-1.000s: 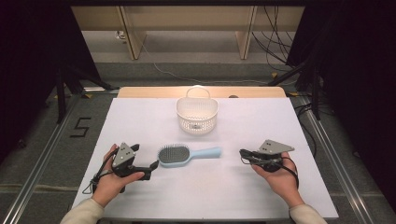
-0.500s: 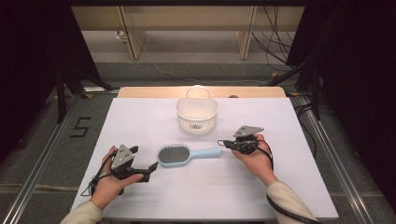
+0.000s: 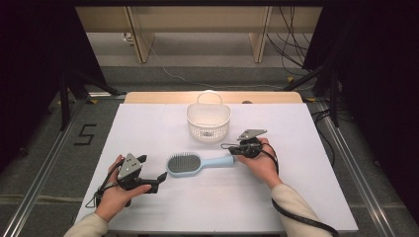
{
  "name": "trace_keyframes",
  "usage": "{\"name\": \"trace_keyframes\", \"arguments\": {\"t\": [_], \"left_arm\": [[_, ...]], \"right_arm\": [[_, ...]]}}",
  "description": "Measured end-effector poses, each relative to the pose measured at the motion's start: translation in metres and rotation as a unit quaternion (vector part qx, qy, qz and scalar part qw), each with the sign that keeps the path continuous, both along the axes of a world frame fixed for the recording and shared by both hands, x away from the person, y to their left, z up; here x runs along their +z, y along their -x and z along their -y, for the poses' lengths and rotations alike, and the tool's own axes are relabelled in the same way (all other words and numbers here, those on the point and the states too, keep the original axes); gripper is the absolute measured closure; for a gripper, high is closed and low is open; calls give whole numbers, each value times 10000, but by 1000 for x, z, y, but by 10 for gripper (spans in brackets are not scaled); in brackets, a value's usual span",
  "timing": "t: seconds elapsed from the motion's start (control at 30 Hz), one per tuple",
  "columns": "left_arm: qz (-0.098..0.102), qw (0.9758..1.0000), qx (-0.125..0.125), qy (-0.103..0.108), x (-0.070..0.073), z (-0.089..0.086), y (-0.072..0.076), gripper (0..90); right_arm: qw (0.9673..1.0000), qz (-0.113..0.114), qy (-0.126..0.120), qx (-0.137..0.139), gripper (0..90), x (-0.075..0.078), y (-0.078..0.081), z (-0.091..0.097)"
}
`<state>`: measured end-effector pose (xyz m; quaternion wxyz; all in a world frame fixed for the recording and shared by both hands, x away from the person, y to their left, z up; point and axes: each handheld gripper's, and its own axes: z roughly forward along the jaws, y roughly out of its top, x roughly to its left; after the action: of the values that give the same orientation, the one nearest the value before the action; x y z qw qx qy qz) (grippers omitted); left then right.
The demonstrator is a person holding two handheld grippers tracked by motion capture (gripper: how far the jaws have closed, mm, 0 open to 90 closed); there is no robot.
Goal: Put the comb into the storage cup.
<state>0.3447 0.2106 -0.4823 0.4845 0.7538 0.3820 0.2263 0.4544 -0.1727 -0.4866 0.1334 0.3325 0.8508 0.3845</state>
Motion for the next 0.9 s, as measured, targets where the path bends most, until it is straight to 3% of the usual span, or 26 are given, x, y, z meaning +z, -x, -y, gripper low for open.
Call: {"name": "trace_keyframes", "arguments": {"t": [0.57,0.9], "left_arm": [[-13,10000,-40,-38,0,0,1,29],[-12,9999,-51,-153,1,-4,5,30]], "right_arm": [[9996,-215,76,191,900,-3,1,-2],[9967,-366,392,615,900,-1,17,-4]]}}
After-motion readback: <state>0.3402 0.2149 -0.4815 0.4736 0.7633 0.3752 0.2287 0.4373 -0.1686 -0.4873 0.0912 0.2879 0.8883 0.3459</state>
